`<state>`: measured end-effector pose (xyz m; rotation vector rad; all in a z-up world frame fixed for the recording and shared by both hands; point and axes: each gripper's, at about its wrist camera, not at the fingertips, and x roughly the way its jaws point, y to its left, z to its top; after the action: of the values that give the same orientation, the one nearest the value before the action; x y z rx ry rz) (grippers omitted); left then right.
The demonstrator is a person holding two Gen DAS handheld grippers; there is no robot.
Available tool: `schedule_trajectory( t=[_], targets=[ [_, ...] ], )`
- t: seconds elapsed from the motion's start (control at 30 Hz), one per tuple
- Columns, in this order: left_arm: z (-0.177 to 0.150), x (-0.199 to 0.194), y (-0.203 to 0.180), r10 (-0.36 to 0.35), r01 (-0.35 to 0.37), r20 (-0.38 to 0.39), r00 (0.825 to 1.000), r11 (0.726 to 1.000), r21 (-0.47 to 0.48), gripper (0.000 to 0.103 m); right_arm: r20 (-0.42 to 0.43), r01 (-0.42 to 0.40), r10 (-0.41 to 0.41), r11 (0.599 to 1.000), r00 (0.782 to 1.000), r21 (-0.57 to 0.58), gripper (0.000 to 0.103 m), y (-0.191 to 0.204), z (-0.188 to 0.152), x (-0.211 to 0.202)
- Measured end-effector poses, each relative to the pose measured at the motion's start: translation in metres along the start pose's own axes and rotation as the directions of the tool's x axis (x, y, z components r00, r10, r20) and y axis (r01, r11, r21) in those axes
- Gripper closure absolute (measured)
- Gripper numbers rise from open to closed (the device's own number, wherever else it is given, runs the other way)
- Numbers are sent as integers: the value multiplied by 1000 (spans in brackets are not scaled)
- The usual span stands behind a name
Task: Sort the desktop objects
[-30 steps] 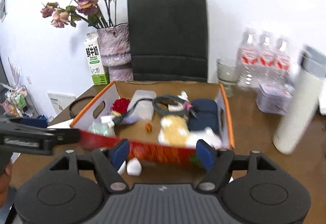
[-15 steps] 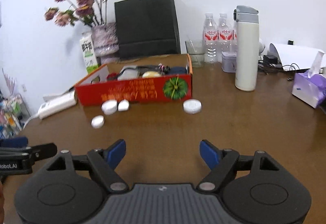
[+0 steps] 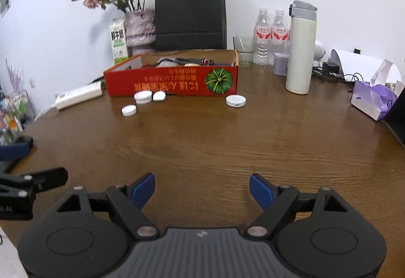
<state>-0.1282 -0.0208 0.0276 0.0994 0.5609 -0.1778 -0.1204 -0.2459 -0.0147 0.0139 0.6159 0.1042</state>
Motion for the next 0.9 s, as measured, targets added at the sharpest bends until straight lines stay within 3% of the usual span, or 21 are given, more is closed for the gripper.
schedule_trajectory(
  t=[0.27, 0.47, 0.57, 0.73, 0.9],
  targets=[
    [20, 39, 9, -37, 36, -26, 999, 999, -29, 0, -18, 15, -15, 1000, 1000, 13, 22, -18, 6, 16],
    [66, 97, 21, -14, 13, 8, 1000, 999, 37, 2, 48, 61, -63, 997, 997, 39, 24, -43, 46, 53],
    [89, 137, 31, -43, 44, -19, 999, 999, 24, 7, 66, 57, -62, 995, 996, 77, 32, -60, 74, 84],
    [111, 200, 43, -73, 73, -111, 991, 997, -2, 22, 18, 30, -32, 996, 999, 79, 39, -74, 111, 147],
    [119, 238, 45, -80, 77, -141, 987, 997, -22, 24, -57, 25, -26, 1000, 998, -3, 46, -61, 125, 196]
  ],
)
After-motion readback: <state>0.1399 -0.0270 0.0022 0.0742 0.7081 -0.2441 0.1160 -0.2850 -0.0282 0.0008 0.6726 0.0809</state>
